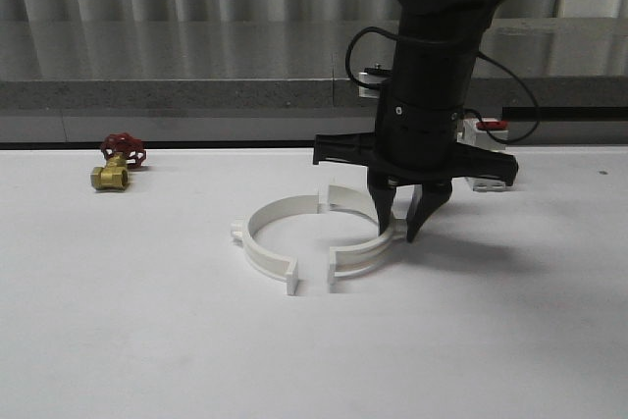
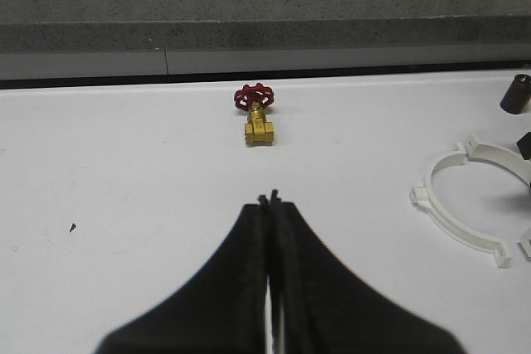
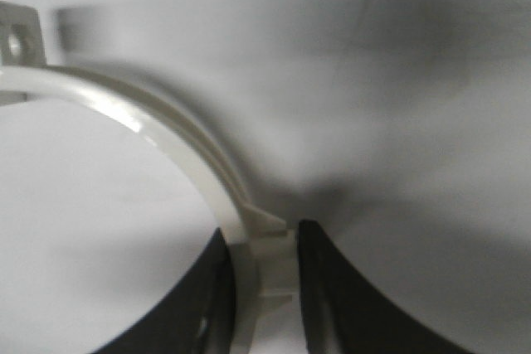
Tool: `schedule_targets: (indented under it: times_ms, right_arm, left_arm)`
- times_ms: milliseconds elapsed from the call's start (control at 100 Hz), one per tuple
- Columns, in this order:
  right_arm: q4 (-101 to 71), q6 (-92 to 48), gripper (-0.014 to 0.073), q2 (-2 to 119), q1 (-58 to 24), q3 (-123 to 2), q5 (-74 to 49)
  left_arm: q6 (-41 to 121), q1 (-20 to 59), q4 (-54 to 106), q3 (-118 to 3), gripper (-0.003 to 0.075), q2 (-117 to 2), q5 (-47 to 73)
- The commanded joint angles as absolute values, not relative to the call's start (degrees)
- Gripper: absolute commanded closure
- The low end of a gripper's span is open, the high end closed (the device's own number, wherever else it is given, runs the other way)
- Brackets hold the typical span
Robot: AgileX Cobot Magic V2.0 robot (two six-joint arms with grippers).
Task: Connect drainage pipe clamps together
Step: 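Carry the clamp half to the placed half, aligning the ends, then press the halves together into a ring and open the right gripper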
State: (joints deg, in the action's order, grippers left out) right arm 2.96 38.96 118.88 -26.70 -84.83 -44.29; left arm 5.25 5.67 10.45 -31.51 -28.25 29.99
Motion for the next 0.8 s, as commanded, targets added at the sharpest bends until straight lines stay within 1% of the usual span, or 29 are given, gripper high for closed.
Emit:
schedule_targets:
  times_ms: [0, 790]
  right_arm:
    - [3.9, 39.6, 0.0565, 116.5, -26.9, -86.6, -44.0]
    - [2.7, 43.3, 0.0565, 118.6, -29.4, -86.8, -43.8]
  left_arm:
    - [5.4, 5.6, 10.9, -33.0, 0.0740, -28.6, 25.4]
    - [5.4, 5.6, 10.9, -33.0, 0.0740, -28.6, 25.4]
